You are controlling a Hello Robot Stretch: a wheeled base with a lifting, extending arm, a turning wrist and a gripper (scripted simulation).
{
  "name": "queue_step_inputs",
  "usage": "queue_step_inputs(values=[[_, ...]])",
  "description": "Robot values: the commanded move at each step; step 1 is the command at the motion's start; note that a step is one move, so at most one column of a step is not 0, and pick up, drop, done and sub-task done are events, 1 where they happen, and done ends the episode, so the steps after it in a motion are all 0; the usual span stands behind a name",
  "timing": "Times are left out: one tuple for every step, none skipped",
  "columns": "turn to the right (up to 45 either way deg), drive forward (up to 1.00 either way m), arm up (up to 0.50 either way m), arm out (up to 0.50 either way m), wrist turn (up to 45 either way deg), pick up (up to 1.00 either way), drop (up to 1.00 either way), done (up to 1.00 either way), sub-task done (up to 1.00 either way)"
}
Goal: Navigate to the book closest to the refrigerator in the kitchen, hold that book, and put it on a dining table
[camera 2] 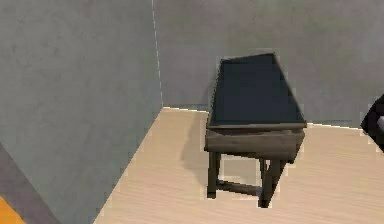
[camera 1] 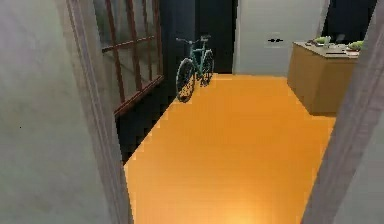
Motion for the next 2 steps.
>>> queue_step_inputs(values=[[-3.0,0.0,0.0,0.0,0.0,0.0,0.0,0.0,0.0],[0.0,0.35,0.0,0.0,0.0,0.0,0.0,0.0,0.0]])
